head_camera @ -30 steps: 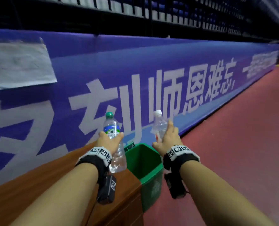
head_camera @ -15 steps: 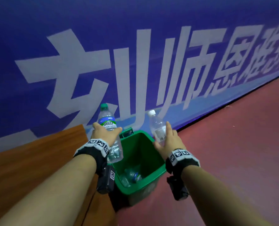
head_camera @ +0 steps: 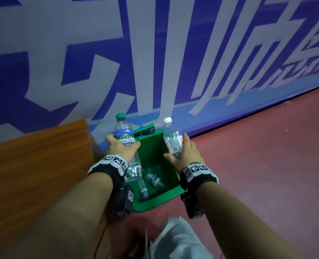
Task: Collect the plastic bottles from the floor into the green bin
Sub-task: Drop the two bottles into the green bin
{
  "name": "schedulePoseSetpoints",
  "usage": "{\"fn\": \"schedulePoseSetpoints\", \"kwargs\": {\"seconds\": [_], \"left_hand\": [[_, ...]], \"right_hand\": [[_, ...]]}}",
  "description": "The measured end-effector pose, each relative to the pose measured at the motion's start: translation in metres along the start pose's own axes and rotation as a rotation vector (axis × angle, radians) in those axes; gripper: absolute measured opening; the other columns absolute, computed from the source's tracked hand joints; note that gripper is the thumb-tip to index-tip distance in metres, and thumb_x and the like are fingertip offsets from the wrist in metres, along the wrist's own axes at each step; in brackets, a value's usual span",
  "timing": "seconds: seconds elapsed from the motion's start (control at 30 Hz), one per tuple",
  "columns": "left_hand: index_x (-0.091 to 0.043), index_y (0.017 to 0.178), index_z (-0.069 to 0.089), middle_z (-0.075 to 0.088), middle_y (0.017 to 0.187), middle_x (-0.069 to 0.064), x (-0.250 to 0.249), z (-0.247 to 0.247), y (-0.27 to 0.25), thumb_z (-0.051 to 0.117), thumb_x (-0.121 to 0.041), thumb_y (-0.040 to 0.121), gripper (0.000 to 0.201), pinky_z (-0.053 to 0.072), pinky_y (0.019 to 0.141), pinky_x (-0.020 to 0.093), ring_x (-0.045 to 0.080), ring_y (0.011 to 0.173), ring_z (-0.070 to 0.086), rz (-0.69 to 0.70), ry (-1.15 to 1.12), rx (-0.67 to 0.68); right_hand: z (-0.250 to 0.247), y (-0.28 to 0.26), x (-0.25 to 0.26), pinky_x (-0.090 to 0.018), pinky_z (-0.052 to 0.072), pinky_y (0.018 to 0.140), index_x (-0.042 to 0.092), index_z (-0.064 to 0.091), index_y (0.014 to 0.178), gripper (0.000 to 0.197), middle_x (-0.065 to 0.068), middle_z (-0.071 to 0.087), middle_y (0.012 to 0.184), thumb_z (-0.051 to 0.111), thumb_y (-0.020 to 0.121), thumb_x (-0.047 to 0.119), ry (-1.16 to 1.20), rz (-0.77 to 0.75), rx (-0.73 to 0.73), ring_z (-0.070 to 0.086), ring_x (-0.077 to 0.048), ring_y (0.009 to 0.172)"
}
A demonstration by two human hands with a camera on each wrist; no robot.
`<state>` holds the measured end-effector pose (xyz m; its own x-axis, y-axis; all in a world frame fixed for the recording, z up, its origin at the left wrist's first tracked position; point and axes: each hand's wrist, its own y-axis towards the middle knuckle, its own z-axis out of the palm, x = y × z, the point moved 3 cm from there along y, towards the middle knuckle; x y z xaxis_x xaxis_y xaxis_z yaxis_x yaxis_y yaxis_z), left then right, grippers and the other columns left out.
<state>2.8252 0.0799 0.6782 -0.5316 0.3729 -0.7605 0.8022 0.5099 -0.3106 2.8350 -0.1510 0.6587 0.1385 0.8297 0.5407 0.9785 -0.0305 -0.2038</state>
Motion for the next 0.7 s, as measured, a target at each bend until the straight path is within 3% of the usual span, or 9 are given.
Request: {"fn": "schedulePoseSetpoints", "kwargs": {"seconds": [0.13, 0.23, 0.3, 0.4, 0.5, 0.63, 0.7], "left_hand": [[-0.018, 0.112, 0.026, 0.060, 0.101, 0.011, -0.003, 0.025, 0.016, 0.080, -0.038, 0.074, 0.070, 0.046, 0.072, 0.033, 0.028, 0.079, 0.062, -0.034, 0.009, 0.011], [-0.019, 0.111, 0.024, 0.058, 0.098, 0.008, -0.004, 0.041, 0.032, 0.080, -0.040, 0.075, 0.070, 0.045, 0.072, 0.032, 0.027, 0.079, 0.061, -0.086, 0.021, 0.007], [-0.020, 0.112, 0.023, 0.057, 0.094, 0.005, -0.009, 0.046, 0.043, 0.080, -0.040, 0.074, 0.071, 0.047, 0.073, 0.032, 0.027, 0.077, 0.061, -0.123, 0.030, -0.017], [-0.019, 0.111, 0.024, 0.054, 0.088, 0.002, -0.020, 0.054, 0.058, 0.080, -0.039, 0.076, 0.069, 0.045, 0.067, 0.031, 0.021, 0.069, 0.059, -0.186, 0.035, -0.075], [-0.019, 0.111, 0.025, 0.057, 0.089, 0.005, -0.036, 0.068, 0.068, 0.079, -0.038, 0.077, 0.067, 0.049, 0.062, 0.031, 0.022, 0.071, 0.062, -0.233, 0.033, -0.094], [-0.019, 0.111, 0.030, 0.062, 0.094, 0.008, -0.052, 0.085, 0.071, 0.078, -0.041, 0.076, 0.063, 0.055, 0.070, 0.037, 0.024, 0.077, 0.065, -0.274, 0.022, -0.102], [-0.016, 0.121, 0.034, 0.063, 0.102, 0.007, -0.063, 0.084, 0.072, 0.077, -0.043, 0.077, 0.067, 0.054, 0.074, 0.034, 0.023, 0.084, 0.065, -0.273, 0.026, -0.098]], "right_hand": [[0.000, 0.037, -0.005, -0.047, 0.039, 0.108, 0.022, 0.002, 0.157, 0.114, -0.005, 0.031, 0.153, 0.070, 0.076, 0.066, -0.036, -0.040, 0.062, 0.039, -0.029, 0.135], [0.009, 0.073, -0.010, -0.055, 0.019, 0.116, 0.031, -0.014, 0.156, 0.102, -0.002, -0.004, 0.166, 0.048, 0.086, 0.072, -0.148, -0.068, 0.103, 0.009, -0.030, 0.150], [0.011, 0.100, -0.009, -0.058, 0.013, 0.117, 0.031, -0.014, 0.156, 0.091, -0.001, -0.017, 0.164, 0.037, 0.091, 0.071, -0.192, -0.125, 0.125, -0.004, -0.029, 0.152], [0.006, 0.145, -0.005, -0.058, 0.012, 0.118, 0.027, -0.012, 0.156, 0.085, -0.003, -0.021, 0.163, 0.033, 0.096, 0.064, -0.236, -0.224, 0.175, -0.005, -0.029, 0.152], [0.002, 0.186, -0.004, -0.057, 0.012, 0.118, 0.026, -0.011, 0.157, 0.082, -0.003, -0.022, 0.163, 0.033, 0.098, 0.061, -0.273, -0.291, 0.230, -0.004, -0.028, 0.152], [-0.001, 0.217, -0.001, -0.058, 0.013, 0.118, 0.025, -0.012, 0.157, 0.082, -0.003, -0.022, 0.163, 0.033, 0.098, 0.061, -0.309, -0.337, 0.280, -0.003, -0.028, 0.152], [-0.003, 0.226, 0.010, -0.058, 0.013, 0.117, 0.024, -0.013, 0.157, 0.083, -0.003, -0.022, 0.163, 0.032, 0.098, 0.062, -0.307, -0.379, 0.284, -0.003, -0.028, 0.152]]}}
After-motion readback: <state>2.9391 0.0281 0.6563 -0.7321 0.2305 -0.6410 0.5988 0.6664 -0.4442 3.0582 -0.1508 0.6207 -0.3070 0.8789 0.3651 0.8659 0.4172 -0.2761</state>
